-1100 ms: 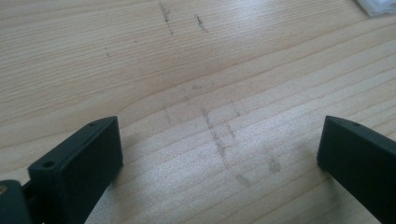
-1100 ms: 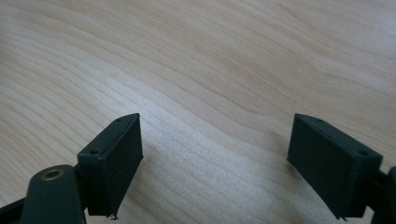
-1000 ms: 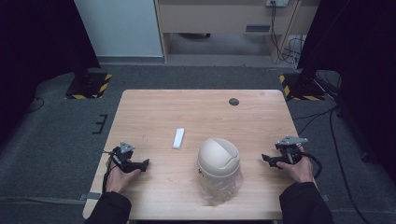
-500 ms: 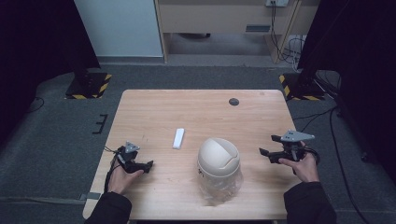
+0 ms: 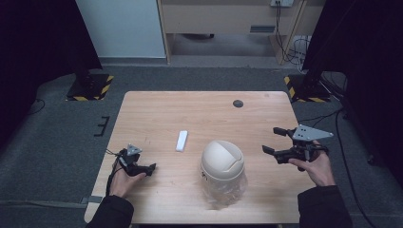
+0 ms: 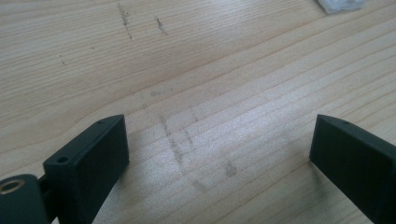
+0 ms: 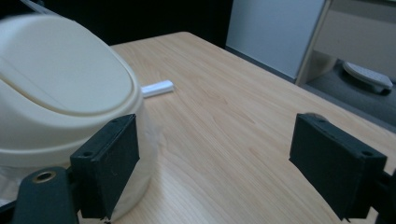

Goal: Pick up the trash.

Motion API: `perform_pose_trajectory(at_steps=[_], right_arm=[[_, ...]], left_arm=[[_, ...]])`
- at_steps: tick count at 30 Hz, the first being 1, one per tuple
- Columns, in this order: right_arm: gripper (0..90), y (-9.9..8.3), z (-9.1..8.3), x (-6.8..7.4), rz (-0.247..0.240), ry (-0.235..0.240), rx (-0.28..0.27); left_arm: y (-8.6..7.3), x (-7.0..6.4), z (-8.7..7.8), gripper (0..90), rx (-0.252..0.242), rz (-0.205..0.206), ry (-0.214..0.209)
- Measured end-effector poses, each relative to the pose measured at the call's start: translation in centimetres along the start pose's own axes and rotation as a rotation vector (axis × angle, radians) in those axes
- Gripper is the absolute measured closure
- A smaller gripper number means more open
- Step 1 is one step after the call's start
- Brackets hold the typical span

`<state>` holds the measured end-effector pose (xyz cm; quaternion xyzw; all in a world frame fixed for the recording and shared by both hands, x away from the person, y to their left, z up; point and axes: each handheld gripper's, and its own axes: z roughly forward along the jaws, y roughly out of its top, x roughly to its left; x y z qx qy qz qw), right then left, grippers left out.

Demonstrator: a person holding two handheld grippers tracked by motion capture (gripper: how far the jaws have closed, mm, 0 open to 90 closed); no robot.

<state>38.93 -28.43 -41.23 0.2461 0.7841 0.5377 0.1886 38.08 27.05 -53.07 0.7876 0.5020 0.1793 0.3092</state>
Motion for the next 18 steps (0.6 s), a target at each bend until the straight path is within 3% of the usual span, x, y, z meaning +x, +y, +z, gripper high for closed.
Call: perform_pose_trajectory(at_steps=[4, 10, 18], right_arm=[[16.4, 1.1, -0.4, 0.7, -0.02, 0.023, -0.027], [16.4, 3.5, -0.6, 2.8, -0.042, 0.108, -0.083], [17.0, 5.1, 0.2, 5.2, -0.054, 0.207, -0.089]], left_arm=[[0.0, 0.0, 0.0, 3.9, 0.0, 0.0, 0.0], [0.0, 0.0, 0.0, 3.9, 0.0, 0.0, 0.0], [0.0, 0.0, 0.0, 3.8, 0.0, -0.001, -0.001]])
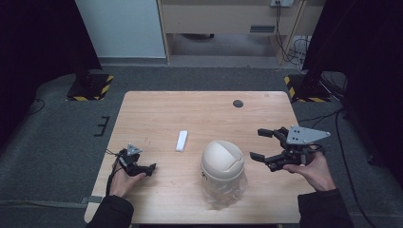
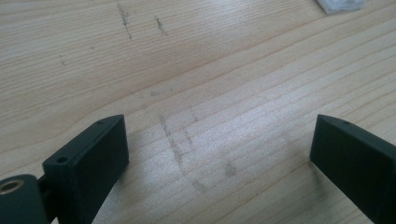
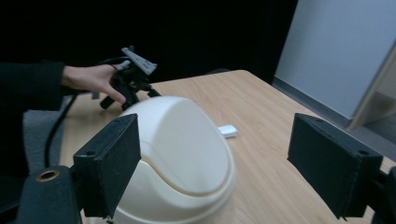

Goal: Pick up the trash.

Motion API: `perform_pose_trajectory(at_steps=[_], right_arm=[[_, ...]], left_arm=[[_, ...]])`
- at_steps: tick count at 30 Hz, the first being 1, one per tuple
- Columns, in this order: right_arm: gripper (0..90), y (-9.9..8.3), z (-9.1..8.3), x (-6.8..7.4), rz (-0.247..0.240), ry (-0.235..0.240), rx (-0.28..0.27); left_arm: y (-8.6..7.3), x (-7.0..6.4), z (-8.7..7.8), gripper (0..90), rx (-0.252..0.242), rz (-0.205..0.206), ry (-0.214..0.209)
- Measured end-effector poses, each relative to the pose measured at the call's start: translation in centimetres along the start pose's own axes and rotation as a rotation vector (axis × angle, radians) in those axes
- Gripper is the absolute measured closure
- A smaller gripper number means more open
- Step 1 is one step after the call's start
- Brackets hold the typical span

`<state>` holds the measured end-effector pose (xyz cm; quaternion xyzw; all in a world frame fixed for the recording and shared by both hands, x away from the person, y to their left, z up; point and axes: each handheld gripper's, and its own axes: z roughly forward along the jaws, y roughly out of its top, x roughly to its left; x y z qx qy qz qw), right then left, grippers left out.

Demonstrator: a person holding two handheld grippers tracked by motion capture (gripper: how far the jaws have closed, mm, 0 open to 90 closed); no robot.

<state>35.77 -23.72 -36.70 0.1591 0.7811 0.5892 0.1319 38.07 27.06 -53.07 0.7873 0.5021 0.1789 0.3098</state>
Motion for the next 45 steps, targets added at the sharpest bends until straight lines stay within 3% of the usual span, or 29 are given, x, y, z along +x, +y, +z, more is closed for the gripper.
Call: perform_pose_trajectory(at_steps=[7, 11, 16, 20, 34, 39, 45], right_arm=[[17.9, -0.1, 1.5, 1.1, 0.002, 0.084, 0.008], [18.9, -0.5, 2.2, 1.4, 0.005, 0.109, 0.021], [19.3, -1.6, 3.5, 1.9, 0.004, 0.165, 0.099], [19.3, -2.2, 4.1, 2.1, 0.018, 0.193, 0.129], [18.9, -3.3, 5.5, 2.6, 0.016, 0.223, 0.209], [19.9, -3.8, 5.7, 2.4, 0.063, 0.221, 0.184], [19.8, -3.7, 5.9, 2.6, 0.086, 0.201, 0.157]], left_arm=[[0.0, 0.0, 0.0, 3.8, 0.0, 0.001, 0.0], [0.0, 0.0, 0.0, 3.8, 0.0, 0.001, 0.0], [0.0, 0.0, 0.0, 3.7, 0.0, 0.001, 0.0], [0.0, 0.0, 0.0, 3.6, 0.0, 0.001, 0.0], [0.0, 0.0, 0.0, 3.6, -0.001, 0.0, 0.0], [0.0, 0.0, 0.0, 3.5, 0.0, -0.001, 0.0], [0.0, 0.0, 0.0, 3.5, 0.0, -0.001, 0.0]])
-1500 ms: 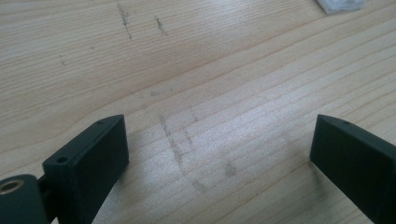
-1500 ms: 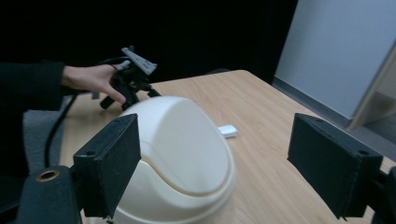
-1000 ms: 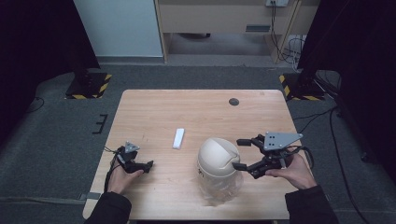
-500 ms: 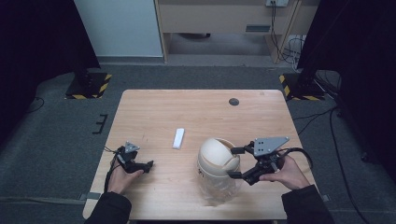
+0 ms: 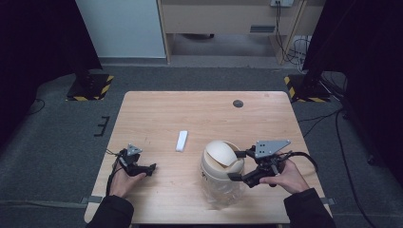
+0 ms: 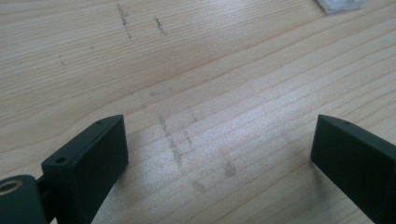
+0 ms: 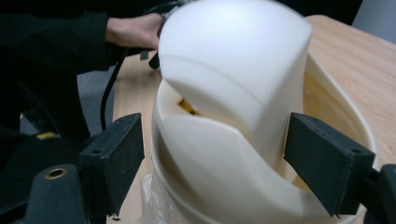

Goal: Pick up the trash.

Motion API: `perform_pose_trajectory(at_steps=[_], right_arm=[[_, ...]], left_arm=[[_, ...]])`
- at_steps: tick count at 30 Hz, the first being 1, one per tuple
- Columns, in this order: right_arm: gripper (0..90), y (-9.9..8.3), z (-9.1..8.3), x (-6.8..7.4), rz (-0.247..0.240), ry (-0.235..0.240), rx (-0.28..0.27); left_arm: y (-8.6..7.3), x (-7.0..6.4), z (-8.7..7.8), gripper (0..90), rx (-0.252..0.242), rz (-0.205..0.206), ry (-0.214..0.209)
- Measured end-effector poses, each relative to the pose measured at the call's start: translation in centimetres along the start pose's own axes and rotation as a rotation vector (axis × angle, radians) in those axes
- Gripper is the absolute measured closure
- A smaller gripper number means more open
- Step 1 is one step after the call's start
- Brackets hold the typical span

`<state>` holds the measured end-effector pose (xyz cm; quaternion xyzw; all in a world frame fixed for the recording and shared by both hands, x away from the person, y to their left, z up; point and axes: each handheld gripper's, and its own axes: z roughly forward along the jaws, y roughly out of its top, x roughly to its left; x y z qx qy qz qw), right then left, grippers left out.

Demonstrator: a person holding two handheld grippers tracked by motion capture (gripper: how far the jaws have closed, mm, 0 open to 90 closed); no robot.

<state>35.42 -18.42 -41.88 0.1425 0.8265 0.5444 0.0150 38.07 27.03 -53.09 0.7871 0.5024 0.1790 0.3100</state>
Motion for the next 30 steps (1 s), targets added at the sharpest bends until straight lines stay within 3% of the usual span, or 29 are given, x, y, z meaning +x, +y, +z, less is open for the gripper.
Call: perform_pose_trajectory(at_steps=[5, 17, 20, 23, 30], right_arm=[[19.8, 0.5, 0.1, 0.2, 0.038, -0.035, -0.058], [22.0, 1.0, -1.1, -0.3, 0.064, -0.106, -0.126], [22.0, 1.0, -1.3, -0.3, 0.063, -0.103, -0.13], [22.0, 1.4, -2.3, -0.3, 0.065, -0.111, -0.157], [20.9, 1.5, -4.3, -1.1, 0.08, -0.198, -0.233]], left_arm=[[0.0, 0.0, 0.0, 3.5, 0.0, 0.001, 0.0], [0.1, 0.0, 0.0, 3.6, -0.001, -0.011, 0.001], [0.2, 0.0, -0.1, 5.1, 0.009, -0.015, 0.004], [0.4, 0.0, -0.5, 12.1, 0.028, -0.032, 0.005], [1.4, -0.9, -1.0, 19.3, -0.033, -0.036, -0.013]])
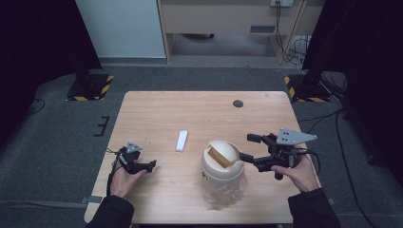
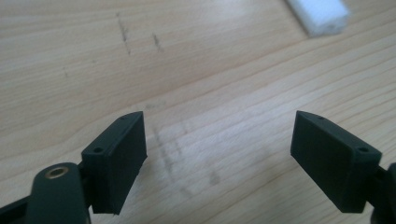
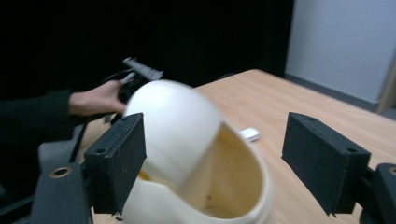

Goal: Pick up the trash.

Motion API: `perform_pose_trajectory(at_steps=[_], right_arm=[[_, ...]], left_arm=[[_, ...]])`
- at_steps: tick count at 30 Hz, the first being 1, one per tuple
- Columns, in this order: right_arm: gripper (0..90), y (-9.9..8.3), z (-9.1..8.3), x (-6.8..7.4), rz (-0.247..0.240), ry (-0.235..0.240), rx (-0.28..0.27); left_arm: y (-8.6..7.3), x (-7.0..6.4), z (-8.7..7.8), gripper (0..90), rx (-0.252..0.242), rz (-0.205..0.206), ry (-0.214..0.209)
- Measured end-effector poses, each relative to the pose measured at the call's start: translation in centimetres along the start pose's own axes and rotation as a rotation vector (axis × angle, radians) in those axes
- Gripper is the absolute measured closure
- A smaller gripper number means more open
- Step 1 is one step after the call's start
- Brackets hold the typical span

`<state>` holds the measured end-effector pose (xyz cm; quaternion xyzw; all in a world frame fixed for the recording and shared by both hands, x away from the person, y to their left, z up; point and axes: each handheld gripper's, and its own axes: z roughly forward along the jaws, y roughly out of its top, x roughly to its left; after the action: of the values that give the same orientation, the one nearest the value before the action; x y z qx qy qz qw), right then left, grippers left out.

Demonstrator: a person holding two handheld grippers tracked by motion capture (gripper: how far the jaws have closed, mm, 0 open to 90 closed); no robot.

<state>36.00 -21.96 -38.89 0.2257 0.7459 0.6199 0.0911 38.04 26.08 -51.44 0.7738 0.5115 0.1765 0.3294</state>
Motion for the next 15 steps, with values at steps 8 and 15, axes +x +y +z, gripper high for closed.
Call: perform_pose_trajectory(at_steps=[8, 15], right_arm=[[19.9, -0.8, -1.0, -2.0, 0.023, -0.193, -0.027], [19.5, -2.6, -1.7, -3.9, 0.034, -0.341, 0.02]], left_arm=[[1.5, -1.6, 0.3, 26.2, -0.082, -0.02, -0.04], [3.3, -2.7, 1.4, 30.5, -0.152, -0.026, -0.049]])
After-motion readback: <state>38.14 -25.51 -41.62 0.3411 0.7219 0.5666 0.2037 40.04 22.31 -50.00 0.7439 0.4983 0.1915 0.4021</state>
